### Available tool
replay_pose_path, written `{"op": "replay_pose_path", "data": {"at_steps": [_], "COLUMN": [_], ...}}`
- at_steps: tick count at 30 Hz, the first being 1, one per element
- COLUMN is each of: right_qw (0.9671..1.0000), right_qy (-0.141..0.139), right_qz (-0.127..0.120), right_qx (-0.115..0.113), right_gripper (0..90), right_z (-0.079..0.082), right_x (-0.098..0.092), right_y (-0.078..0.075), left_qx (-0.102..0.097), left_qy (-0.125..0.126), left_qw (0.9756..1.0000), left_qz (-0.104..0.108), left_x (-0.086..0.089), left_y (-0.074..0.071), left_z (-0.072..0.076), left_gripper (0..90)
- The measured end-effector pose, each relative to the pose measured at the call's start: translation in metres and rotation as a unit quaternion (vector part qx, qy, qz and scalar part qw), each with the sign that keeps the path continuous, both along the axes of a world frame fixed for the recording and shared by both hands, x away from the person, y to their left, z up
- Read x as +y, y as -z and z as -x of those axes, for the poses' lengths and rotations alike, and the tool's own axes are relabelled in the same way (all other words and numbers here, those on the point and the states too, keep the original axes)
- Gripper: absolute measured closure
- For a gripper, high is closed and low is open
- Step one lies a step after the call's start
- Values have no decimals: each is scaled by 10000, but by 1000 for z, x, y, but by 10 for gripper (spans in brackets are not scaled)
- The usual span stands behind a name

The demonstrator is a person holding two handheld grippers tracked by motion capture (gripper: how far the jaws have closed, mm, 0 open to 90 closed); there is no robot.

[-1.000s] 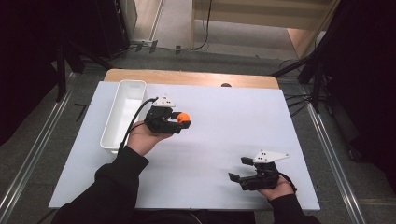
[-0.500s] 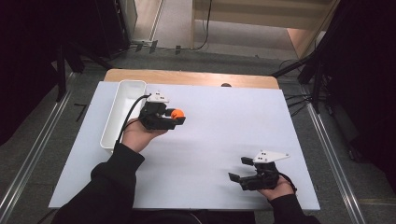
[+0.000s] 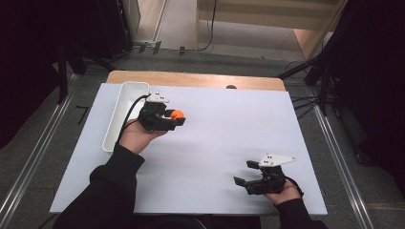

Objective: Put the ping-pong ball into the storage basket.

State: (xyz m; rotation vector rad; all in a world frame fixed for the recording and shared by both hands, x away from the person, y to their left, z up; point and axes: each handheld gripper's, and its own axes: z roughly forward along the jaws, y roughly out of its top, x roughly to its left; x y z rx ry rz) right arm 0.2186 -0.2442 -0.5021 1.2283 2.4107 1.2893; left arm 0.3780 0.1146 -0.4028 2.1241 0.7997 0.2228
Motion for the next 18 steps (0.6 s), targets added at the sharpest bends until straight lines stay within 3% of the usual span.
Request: {"op": "replay_pose_path", "data": {"at_steps": [18], "right_qw": [10000], "right_qy": [-28], "right_qz": [18], "right_qx": [25], "right_gripper": [146], "right_z": [1], "right_x": [2], "right_y": [0], "left_qx": [74], "left_qy": [-152], "left_qw": [9998], "left_qz": [52], "left_x": [16], "left_y": [-6], "left_z": [-9], "left_gripper": [501]}}
